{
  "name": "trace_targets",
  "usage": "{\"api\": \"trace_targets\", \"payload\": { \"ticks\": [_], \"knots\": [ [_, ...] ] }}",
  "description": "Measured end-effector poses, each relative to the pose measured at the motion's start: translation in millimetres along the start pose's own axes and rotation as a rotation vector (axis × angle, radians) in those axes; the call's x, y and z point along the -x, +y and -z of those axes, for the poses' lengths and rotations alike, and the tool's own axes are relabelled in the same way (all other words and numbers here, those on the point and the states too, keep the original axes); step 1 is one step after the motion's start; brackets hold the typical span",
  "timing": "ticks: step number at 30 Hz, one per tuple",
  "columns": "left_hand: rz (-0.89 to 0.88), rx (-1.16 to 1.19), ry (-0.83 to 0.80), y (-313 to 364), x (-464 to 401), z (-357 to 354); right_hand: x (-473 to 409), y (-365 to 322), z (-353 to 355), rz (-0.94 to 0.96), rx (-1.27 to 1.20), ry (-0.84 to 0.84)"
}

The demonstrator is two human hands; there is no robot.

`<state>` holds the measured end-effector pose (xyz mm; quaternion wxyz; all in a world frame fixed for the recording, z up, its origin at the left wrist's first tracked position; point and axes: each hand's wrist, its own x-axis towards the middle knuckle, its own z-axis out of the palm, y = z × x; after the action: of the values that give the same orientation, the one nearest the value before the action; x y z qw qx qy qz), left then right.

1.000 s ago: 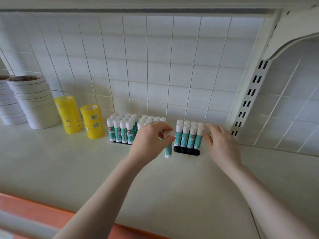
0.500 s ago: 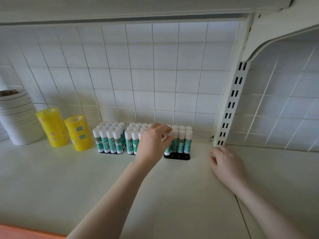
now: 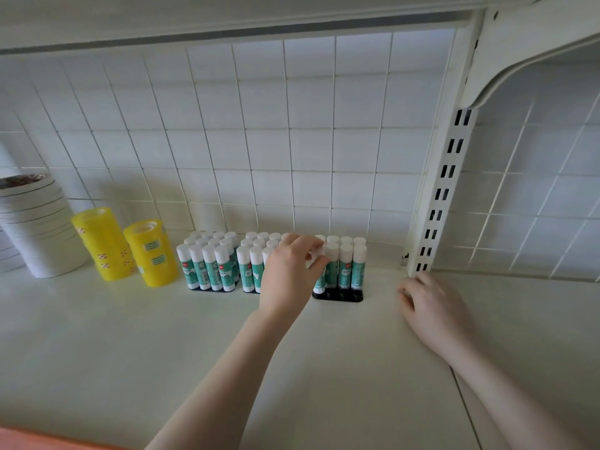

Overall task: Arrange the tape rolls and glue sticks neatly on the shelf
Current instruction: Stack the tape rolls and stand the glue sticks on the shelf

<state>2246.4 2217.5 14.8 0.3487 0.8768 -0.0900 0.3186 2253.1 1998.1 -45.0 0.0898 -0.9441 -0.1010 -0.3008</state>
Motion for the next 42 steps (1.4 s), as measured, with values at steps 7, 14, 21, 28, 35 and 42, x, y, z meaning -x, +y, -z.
{"api": "trace_targets", "payload": {
  "ticks": [7, 14, 21, 28, 35, 42],
  "knots": [
    [-0.015, -0.013, 0.013, -3, 1, -6, 1, 1, 0, 0.02, -0.007, 0.016],
    [0.027, 0.013, 0.022, -7, 3, -7, -1, 0, 0, 0.024, 0.017, 0.021],
    [0.058, 0.041, 0.023, -7, 10, -11, -1, 0, 2, 0.037, 0.045, 0.007],
    [0.068, 0.002, 0.001, -1, 12, -6, 1, -1, 6, 0.026, 0.048, -0.081],
    [0.023, -0.19, -0.028, 8, 8, -3, -9, 1, 24, -0.012, 0.052, -0.347],
    [0.031, -0.252, 0.044, 30, 19, 10, 17, 31, 63, -0.058, 0.051, -0.324]
  ]
}}
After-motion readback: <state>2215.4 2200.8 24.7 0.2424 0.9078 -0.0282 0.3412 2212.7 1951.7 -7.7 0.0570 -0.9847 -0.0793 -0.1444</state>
